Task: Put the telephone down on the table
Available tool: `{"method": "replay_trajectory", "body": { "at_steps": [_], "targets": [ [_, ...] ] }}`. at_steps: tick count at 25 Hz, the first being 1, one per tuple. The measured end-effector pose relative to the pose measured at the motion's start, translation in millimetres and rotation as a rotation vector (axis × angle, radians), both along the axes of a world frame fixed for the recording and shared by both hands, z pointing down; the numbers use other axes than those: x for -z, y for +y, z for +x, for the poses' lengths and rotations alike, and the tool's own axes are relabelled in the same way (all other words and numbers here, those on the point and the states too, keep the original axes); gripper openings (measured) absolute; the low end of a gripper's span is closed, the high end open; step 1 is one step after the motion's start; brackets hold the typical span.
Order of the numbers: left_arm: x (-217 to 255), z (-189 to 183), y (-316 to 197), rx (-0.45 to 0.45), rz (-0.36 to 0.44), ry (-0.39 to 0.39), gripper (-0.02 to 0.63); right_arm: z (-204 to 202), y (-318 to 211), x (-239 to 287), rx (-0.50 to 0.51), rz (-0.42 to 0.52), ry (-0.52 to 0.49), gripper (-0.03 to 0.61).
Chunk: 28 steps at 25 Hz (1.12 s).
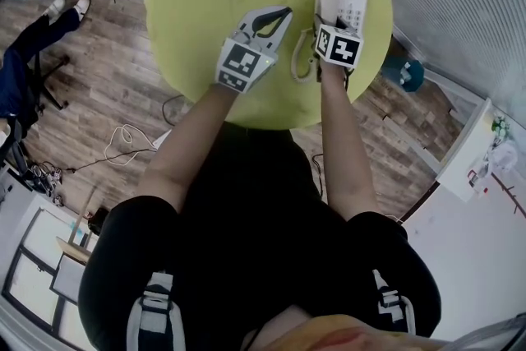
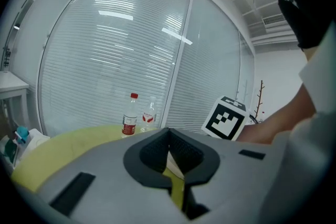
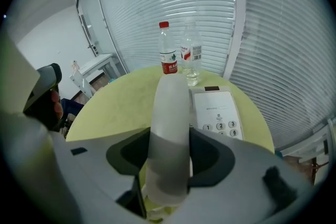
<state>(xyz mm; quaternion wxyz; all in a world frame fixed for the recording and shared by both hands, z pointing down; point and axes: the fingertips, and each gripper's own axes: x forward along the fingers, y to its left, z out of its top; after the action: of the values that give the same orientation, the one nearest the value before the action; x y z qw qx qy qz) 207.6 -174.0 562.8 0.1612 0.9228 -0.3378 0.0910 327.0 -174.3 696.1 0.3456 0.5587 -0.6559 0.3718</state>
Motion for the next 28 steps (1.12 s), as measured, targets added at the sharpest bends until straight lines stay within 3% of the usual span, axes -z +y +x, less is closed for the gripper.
{"method": "replay_trajectory", "body": {
  "at_steps": [15, 28],
  "targets": [
    [37, -44, 9, 0.001, 0.033, 0.016, 0.011, -49, 19, 61, 0.004, 0.032, -0.013, 0.22],
    [35, -98, 2, 0.026, 0.032, 0.007, 0.011, -136, 27, 66, 0.079, 0.02, -0.087, 0.221]
  ]
}}
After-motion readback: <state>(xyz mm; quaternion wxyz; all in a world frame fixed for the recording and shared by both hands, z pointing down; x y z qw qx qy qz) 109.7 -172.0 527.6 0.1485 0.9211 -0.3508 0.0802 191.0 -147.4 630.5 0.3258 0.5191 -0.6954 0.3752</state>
